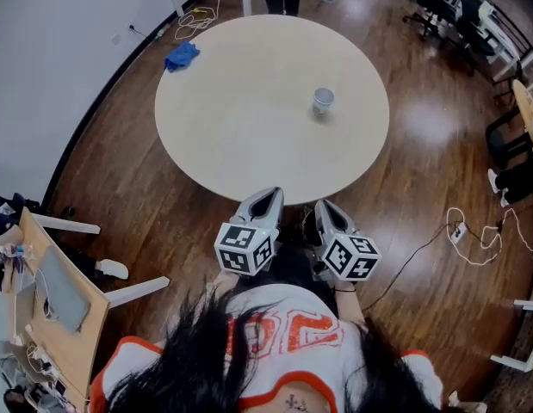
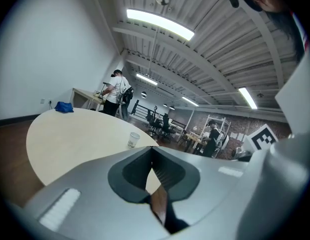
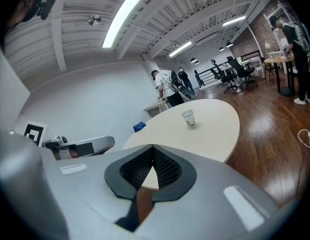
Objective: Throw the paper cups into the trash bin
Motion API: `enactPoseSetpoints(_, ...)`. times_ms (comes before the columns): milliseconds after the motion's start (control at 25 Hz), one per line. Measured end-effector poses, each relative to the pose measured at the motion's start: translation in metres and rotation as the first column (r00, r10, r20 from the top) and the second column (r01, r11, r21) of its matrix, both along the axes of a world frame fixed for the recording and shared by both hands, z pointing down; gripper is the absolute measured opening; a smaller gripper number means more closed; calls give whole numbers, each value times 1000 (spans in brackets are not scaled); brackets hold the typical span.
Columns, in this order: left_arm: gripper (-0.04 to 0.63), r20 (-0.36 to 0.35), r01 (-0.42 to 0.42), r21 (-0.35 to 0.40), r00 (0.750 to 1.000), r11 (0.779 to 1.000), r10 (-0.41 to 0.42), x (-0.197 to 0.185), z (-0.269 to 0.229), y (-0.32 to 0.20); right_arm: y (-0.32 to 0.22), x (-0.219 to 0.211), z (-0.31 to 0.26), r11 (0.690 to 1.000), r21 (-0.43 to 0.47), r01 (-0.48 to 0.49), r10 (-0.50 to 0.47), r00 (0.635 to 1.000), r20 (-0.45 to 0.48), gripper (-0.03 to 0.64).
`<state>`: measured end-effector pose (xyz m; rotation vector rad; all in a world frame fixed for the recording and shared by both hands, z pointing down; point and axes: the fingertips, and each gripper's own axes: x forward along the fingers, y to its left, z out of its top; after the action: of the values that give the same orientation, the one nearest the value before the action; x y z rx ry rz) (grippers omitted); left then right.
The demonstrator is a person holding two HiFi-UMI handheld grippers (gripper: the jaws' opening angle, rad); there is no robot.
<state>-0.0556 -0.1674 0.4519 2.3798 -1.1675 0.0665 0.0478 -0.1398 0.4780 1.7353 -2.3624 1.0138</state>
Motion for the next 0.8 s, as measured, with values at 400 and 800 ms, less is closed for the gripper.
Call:
enactPoseSetpoints(400, 0, -4, 150, 20, 989, 989, -150, -16, -9, -55, -120, 29, 8, 992, 55, 112, -101, 979, -176, 3)
enactPoseSetpoints(800, 0, 21, 228, 1, 974, 974, -228, -13, -1, -92, -248, 47, 40, 967, 34, 251, -222, 904, -364, 63)
